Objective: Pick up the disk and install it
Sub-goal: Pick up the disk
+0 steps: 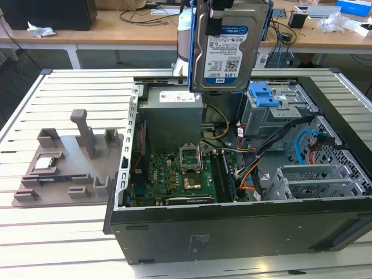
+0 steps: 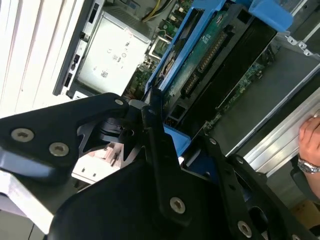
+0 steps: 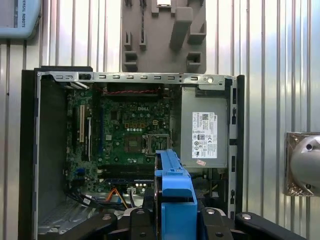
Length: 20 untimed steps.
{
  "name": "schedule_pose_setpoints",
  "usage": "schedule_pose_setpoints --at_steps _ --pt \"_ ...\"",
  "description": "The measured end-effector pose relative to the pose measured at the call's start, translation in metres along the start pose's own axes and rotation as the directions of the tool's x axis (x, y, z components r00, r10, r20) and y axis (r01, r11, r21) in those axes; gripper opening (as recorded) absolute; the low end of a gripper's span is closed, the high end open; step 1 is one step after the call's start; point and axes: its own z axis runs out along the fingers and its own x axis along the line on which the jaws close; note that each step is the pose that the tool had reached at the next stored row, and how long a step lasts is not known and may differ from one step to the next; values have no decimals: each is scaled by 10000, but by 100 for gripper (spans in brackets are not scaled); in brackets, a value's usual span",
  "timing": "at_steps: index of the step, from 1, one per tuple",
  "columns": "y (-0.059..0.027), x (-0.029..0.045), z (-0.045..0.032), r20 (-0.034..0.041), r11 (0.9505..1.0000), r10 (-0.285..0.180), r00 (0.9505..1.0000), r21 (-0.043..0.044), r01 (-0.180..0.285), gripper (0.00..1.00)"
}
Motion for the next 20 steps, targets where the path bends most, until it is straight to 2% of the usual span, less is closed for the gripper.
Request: schedule_pose_setpoints --at_steps 9,20 --pt "-4 156 -1 1 10000 0 10000 0 0 37" --pt "-11 400 -4 0 10000 0 10000 0 0 37"
